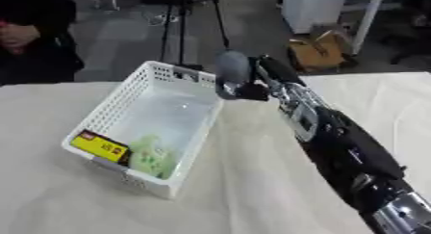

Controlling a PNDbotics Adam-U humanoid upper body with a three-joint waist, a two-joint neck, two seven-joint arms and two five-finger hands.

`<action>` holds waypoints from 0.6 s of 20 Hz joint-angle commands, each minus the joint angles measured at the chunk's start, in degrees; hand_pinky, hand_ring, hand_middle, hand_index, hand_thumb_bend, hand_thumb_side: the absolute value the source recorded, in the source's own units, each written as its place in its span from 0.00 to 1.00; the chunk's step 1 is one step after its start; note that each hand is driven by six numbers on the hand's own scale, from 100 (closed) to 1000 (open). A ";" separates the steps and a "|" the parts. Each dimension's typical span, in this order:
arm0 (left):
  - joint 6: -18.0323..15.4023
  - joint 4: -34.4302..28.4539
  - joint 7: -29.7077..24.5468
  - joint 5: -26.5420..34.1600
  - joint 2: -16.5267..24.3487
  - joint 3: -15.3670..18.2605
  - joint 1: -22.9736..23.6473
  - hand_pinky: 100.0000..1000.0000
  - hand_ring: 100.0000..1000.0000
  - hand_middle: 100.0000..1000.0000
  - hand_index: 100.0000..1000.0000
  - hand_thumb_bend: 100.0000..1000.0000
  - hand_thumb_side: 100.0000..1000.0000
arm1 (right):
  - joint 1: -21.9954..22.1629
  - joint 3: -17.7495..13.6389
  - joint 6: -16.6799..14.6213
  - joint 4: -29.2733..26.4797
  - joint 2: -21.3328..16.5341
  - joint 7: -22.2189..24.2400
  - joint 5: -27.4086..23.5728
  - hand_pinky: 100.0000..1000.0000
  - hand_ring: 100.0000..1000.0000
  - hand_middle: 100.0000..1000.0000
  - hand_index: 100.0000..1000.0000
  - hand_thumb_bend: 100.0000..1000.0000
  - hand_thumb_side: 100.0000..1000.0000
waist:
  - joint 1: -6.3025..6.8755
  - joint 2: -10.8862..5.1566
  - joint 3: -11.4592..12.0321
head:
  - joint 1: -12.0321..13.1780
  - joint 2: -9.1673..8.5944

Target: Pick up objects on the table and place them in the box.

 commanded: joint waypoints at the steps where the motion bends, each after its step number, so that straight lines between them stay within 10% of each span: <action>1: -0.07 -1.04 0.25 0.10 1.35 0.08 -0.34 0.64 0.58 0.70 0.68 0.00 0.58 | -2.25 0.22 -0.09 -2.11 -0.81 -0.21 -0.85 0.95 0.90 0.41 0.69 0.32 0.83 | 0.06 -1.61 0.08 | 0.08 0.24; 12: 0.12 -1.04 0.15 0.17 1.24 -0.14 -0.36 0.64 0.58 0.70 0.68 0.00 0.58 | -4.80 0.24 0.55 -2.49 2.42 -0.87 -0.40 0.95 0.90 0.41 0.69 0.32 0.85 | -0.13 -1.67 0.76 | -0.47 0.15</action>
